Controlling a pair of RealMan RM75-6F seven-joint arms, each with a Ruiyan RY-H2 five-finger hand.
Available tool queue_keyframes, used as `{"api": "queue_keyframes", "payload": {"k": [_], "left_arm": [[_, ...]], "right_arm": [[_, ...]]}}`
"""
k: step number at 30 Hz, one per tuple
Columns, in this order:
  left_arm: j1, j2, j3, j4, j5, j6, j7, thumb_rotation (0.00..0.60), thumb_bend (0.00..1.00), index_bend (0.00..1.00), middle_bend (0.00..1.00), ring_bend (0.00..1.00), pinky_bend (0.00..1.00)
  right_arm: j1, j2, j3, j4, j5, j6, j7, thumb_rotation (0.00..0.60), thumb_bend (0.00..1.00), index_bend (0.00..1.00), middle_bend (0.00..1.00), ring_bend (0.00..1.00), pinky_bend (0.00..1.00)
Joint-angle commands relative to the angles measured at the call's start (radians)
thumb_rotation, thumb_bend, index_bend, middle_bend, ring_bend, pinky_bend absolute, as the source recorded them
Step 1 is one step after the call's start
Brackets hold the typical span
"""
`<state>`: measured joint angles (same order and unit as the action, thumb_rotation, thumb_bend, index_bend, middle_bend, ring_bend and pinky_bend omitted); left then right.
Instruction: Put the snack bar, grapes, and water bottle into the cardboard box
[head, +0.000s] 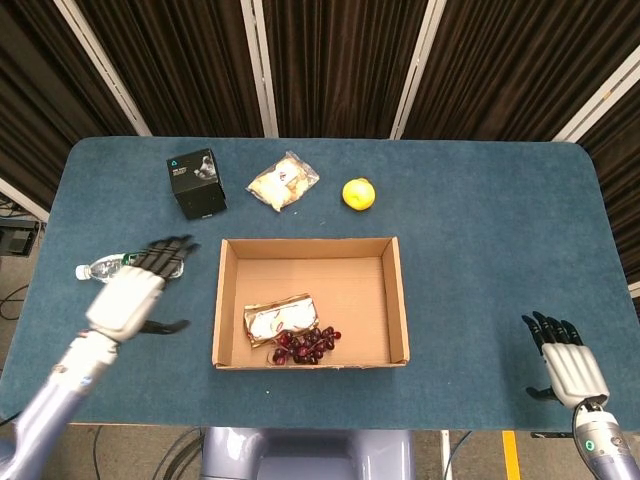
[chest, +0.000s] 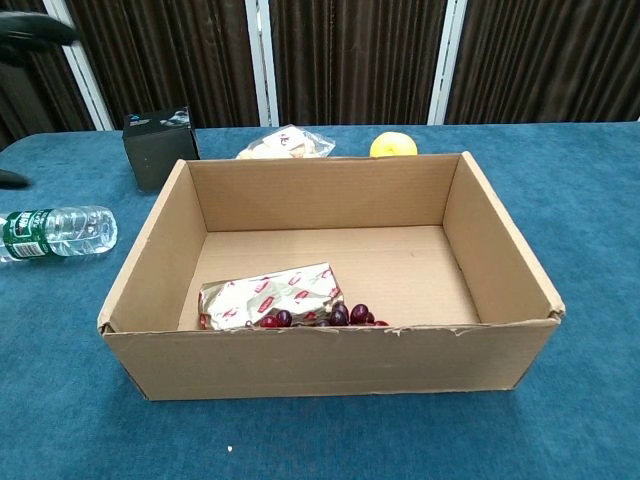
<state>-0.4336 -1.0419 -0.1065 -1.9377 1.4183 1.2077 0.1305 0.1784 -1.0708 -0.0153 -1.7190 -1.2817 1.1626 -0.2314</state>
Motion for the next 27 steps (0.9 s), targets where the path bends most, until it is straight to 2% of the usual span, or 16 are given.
{"api": "queue_keyframes", "payload": {"k": [1,5,15,18,22,27], "left_arm": [[0.078,0.011,0.021,0.135,-0.040,0.074,-0.077,0.600,0.00,0.00,0.00,0.00,0.09],[0.096,-0.061,0.007,0.284,-0.135,0.064,-0.118,0.599,0.00,0.00,0.00,0.00,0.10],[0.036,-0.229,-0.027,0.565,-0.243,-0.053,-0.086,0.583,0.03,0.01,0.00,0.00,0.10],[-0.001,-0.283,-0.048,0.644,-0.295,-0.133,-0.091,0.581,0.03,0.01,0.00,0.00,0.10],[-0.047,-0.335,-0.053,0.736,-0.337,-0.239,-0.078,0.584,0.02,0.01,0.00,0.00,0.10],[-0.084,-0.391,-0.056,0.821,-0.357,-0.303,-0.061,0.583,0.02,0.02,0.00,0.00,0.10]], "right_arm": [[0.001,-0.001,-0.002,-0.002,-0.002,-0.002,-0.003,0.600,0.01,0.00,0.00,0.00,0.00],[0.003,-0.012,0.000,-0.001,0.002,0.006,-0.032,0.600,0.01,0.00,0.00,0.00,0.00],[0.010,-0.031,-0.010,-0.011,0.001,-0.007,-0.071,0.600,0.01,0.00,0.00,0.00,0.00],[0.016,-0.039,-0.011,-0.009,0.013,-0.020,-0.084,0.600,0.01,0.00,0.00,0.00,0.00],[0.019,-0.045,-0.003,-0.005,0.031,-0.020,-0.093,0.600,0.01,0.00,0.00,0.00,0.00],[0.031,-0.044,-0.003,-0.003,0.050,-0.050,-0.089,0.600,0.01,0.00,0.00,0.00,0.00]]}}
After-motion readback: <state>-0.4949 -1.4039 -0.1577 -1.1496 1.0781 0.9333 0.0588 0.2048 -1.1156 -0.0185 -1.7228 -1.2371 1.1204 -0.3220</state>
